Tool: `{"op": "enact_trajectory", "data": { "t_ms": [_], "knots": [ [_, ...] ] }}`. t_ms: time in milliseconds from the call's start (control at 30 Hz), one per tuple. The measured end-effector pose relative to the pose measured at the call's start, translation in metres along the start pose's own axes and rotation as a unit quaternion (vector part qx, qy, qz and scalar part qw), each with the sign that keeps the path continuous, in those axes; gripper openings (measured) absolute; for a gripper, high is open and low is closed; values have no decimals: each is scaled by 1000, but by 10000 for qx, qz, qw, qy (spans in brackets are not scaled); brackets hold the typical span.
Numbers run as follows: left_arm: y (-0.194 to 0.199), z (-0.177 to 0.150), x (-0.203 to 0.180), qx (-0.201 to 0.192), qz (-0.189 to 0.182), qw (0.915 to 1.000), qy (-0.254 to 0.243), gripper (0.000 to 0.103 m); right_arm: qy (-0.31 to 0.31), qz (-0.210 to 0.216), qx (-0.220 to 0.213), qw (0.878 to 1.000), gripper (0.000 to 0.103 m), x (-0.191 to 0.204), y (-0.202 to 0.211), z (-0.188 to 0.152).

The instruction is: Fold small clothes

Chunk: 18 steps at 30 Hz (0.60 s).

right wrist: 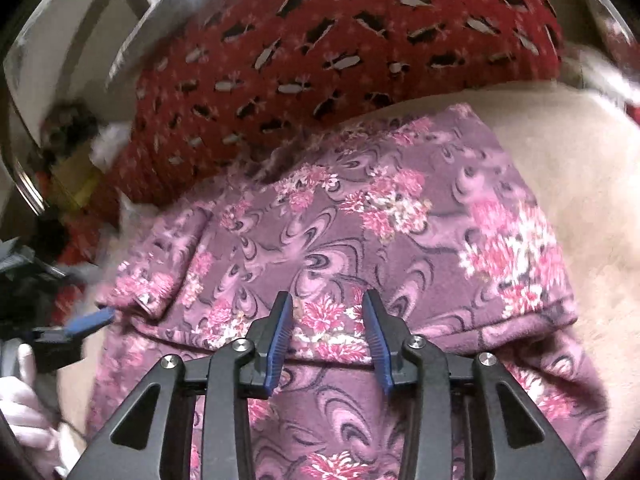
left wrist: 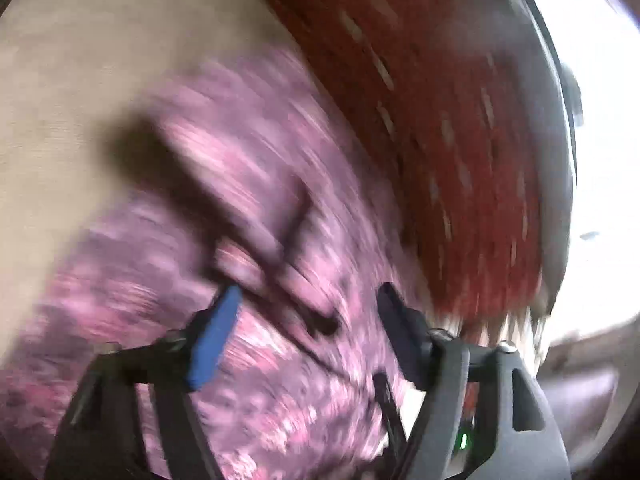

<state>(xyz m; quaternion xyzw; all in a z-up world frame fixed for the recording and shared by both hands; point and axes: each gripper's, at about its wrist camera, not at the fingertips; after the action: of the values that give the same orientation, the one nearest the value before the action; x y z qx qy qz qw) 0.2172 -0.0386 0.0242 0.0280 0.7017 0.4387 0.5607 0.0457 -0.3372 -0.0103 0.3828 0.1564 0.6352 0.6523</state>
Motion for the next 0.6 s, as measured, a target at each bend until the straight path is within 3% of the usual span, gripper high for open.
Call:
{"op": "enact_trajectory", "data": {
  "t_ms": [67,167,300,400,500,567,600],
  "knots": [
    [4,18,16,-115,-40,9996,273,72,243,183,15,9995,42,20,0,11],
    [-10,35,27,15,32,9992,396,72,871,458,-81,9951,45,64,-5,28],
    [-23,43,38,141,-73,9976,667,72,2069,706,5,9758,50,135,-16,35],
    [-22,47,34,136,-129,9981,585,72,2791,647,190,9579,50,171,-33,31],
    [-29,46,36,135,-162,9975,679,72,3415,303,456,9383,49,196,-62,25],
    [-29,46,34,146,-116,9980,610,72,3552,219,467,9334,46,203,-72,23],
    [-28,45,32,142,-87,9983,560,72,3473,282,429,9364,34,202,-72,26]
  ]
}}
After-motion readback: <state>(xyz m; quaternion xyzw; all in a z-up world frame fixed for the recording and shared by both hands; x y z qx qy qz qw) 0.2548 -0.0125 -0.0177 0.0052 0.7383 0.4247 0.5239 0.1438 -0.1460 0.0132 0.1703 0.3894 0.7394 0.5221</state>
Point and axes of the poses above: each gripper's, at about its wrist camera, not at the fingertips, and y roughly against the way its jaws point, x to its left, z to its top, and after that the axes turned 9 degrees about y, right-handed
